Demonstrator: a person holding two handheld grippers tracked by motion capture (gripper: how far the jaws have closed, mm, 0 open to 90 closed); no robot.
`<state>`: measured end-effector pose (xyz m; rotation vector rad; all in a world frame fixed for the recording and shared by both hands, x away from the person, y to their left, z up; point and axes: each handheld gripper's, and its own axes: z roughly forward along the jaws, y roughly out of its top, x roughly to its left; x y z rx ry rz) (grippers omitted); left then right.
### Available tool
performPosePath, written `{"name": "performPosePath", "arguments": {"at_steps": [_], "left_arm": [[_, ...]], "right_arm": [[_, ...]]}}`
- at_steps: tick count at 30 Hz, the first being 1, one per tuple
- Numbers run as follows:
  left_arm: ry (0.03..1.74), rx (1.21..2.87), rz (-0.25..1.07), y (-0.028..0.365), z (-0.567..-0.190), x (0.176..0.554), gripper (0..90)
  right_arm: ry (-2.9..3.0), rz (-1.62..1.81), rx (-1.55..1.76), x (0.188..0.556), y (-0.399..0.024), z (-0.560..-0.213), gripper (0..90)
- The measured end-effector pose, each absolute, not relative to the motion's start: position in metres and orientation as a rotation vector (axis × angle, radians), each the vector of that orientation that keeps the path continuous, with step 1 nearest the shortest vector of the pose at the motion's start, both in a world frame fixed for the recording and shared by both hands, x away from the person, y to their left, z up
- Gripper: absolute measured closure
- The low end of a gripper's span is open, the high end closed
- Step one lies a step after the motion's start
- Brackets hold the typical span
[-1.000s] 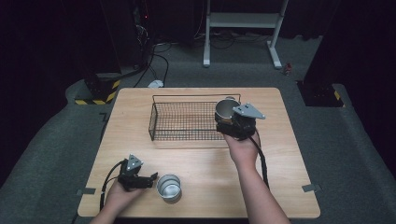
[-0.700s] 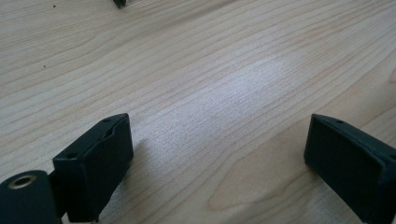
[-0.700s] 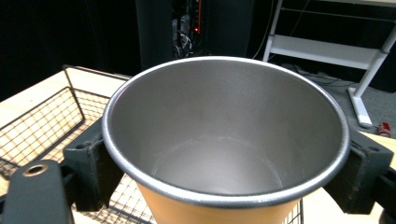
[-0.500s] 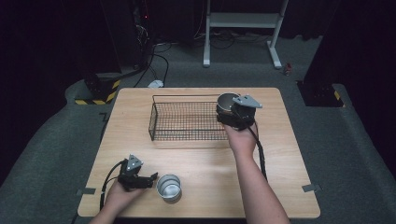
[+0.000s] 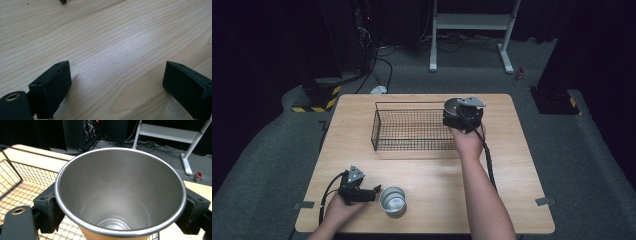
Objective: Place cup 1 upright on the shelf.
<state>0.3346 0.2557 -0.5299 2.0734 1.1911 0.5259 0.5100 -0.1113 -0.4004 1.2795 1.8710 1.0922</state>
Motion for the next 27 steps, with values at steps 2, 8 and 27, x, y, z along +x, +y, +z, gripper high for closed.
{"name": "performPosePath", "arguments": {"at_steps": [2, 8, 27], "left_arm": [[1.191, 2.073, 0.526, 0.256, -0.530, 0.335, 8.6], [1.191, 2.073, 0.526, 0.256, -0.530, 0.335, 8.7], [1.188, 2.075, 0.528, 0.256, -0.530, 0.334, 9.0]], "right_arm": [[1.882, 1.073, 1.283, 0.513, -0.110, -0.405, 12.8], [1.921, 1.034, 1.324, 0.522, -0.107, -0.421, 12.8], [1.936, 1.003, 1.402, 0.534, -0.108, -0.445, 12.8]]}}
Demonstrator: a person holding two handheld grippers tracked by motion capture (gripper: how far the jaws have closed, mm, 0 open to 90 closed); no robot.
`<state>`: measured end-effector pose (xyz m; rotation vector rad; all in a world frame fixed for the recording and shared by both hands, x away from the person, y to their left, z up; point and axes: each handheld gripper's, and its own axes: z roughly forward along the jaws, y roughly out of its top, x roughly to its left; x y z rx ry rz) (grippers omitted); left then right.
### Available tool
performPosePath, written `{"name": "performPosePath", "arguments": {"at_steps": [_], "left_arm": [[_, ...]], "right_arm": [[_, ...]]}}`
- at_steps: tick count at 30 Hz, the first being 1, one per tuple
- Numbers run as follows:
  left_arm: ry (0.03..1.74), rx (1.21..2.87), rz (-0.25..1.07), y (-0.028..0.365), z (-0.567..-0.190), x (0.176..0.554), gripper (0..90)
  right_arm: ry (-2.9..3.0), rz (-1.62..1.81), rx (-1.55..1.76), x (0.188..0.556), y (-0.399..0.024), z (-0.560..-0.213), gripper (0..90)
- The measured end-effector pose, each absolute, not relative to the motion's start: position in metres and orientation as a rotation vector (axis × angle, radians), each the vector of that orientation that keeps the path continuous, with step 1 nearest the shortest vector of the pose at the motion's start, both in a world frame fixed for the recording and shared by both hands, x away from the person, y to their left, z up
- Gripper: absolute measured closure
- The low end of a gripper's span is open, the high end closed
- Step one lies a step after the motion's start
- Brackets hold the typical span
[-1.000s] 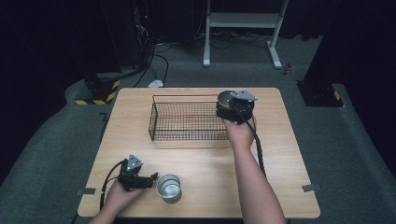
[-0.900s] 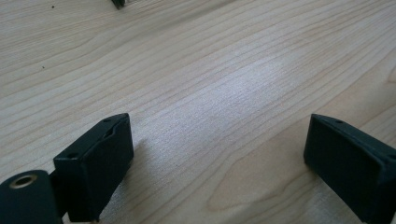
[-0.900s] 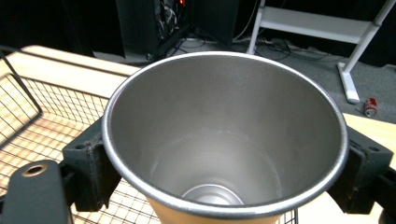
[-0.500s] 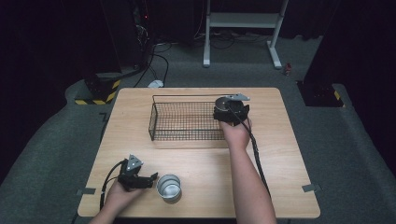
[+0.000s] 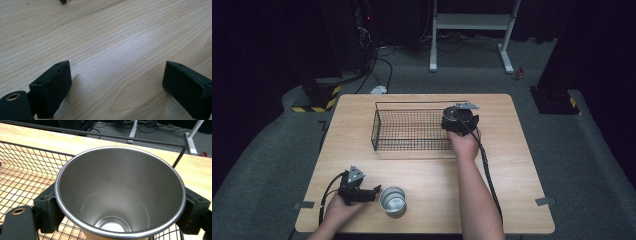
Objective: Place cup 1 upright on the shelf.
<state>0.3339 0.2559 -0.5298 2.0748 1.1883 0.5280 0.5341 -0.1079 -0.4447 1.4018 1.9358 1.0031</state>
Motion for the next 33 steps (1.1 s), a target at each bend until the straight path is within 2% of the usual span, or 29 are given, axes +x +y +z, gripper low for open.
{"name": "performPosePath", "arguments": {"at_steps": [33], "left_arm": [[1.188, 2.074, 0.528, 0.256, -0.530, 0.334, 9.0]], "right_arm": [[1.963, 0.959, 1.374, 0.528, -0.106, -0.457, 12.8]]}}
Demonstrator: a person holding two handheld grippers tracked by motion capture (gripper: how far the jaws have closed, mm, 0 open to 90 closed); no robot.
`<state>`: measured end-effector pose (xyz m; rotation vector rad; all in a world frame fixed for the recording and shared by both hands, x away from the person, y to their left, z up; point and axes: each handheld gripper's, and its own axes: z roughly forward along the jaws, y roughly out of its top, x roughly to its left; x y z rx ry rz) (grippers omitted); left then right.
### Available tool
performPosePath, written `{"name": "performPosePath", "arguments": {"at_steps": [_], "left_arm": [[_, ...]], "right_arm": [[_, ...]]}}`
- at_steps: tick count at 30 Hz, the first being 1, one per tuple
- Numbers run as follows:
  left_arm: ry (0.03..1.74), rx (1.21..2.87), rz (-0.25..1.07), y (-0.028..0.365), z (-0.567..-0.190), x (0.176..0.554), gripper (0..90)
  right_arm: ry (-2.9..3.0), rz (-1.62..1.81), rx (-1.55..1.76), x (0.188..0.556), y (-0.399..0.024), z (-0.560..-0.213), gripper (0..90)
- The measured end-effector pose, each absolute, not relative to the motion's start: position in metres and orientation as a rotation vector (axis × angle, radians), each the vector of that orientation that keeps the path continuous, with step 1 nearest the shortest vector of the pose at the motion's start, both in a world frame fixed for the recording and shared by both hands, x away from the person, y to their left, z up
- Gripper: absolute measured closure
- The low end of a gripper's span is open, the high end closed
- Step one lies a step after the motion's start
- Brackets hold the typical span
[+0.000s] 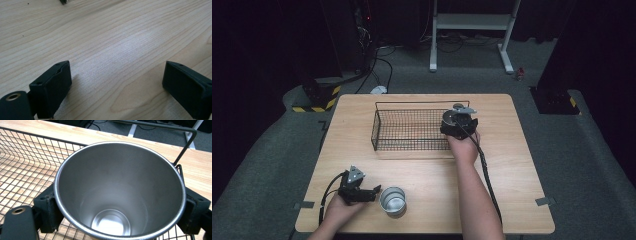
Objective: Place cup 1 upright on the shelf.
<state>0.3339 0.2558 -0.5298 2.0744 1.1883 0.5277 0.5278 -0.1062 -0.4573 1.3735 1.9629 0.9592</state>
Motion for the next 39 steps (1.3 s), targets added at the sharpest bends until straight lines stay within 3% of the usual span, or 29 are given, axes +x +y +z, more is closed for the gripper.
{"name": "performPosePath", "arguments": {"at_steps": [39], "left_arm": [[1.188, 2.075, 0.528, 0.256, -0.530, 0.334, 9.0]], "right_arm": [[1.960, 0.972, 1.366, 0.514, -0.118, -0.456, 9.7]]}}
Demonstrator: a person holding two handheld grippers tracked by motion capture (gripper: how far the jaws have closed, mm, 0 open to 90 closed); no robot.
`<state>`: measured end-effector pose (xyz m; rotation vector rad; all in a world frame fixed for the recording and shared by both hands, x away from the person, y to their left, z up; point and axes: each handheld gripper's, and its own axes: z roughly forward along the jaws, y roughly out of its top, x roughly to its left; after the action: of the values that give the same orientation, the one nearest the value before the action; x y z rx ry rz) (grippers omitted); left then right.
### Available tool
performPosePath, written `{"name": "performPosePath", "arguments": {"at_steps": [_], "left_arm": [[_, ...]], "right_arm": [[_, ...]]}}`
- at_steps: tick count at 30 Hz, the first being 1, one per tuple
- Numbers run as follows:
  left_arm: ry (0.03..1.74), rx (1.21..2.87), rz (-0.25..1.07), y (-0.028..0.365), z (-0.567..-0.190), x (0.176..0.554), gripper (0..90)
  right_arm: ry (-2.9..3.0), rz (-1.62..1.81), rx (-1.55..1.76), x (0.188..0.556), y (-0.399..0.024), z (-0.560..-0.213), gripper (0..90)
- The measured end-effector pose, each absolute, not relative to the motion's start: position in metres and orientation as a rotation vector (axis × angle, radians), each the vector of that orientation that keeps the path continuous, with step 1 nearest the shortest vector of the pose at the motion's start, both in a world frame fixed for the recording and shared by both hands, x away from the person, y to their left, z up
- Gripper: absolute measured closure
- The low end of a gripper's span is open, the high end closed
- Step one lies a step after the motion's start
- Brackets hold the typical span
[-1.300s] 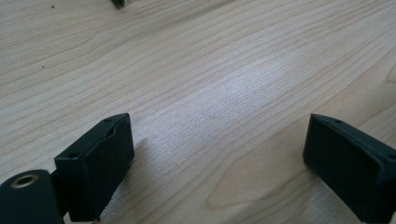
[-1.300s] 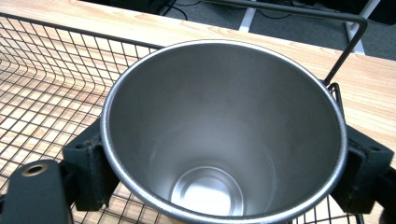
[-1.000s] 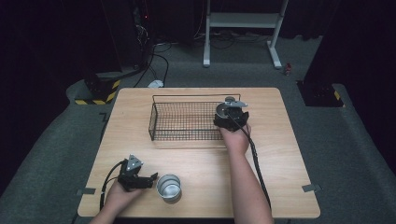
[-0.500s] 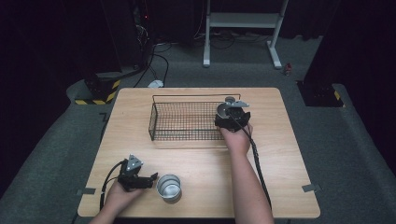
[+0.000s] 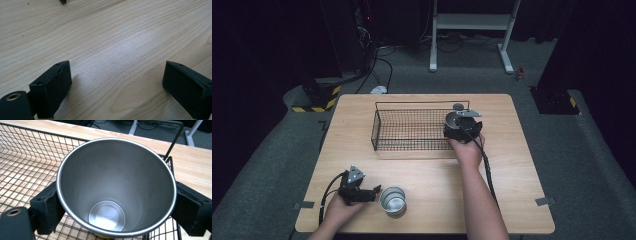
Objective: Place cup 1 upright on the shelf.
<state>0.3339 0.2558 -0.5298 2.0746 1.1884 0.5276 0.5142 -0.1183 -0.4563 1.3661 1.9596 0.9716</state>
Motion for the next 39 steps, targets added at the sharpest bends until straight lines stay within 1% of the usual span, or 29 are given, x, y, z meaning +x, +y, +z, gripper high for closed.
{"name": "performPosePath", "arguments": {"at_steps": [9, 16, 23, 39], "left_arm": [[1.188, 2.074, 0.528, 0.256, -0.530, 0.334, 9.0], [1.188, 2.074, 0.528, 0.256, -0.530, 0.334, 9.0], [1.188, 2.074, 0.528, 0.256, -0.530, 0.334, 9.0], [1.188, 2.074, 0.528, 0.256, -0.530, 0.334, 9.0]], "right_arm": [[1.973, 0.958, 1.370, 0.513, -0.119, -0.455, 9.5], [1.972, 0.942, 1.361, 0.509, -0.120, -0.461, 9.5], [1.967, 0.962, 1.362, 0.502, -0.123, -0.465, 9.6], [1.946, 1.030, 1.376, 0.482, -0.133, -0.459, 9.6]]}}
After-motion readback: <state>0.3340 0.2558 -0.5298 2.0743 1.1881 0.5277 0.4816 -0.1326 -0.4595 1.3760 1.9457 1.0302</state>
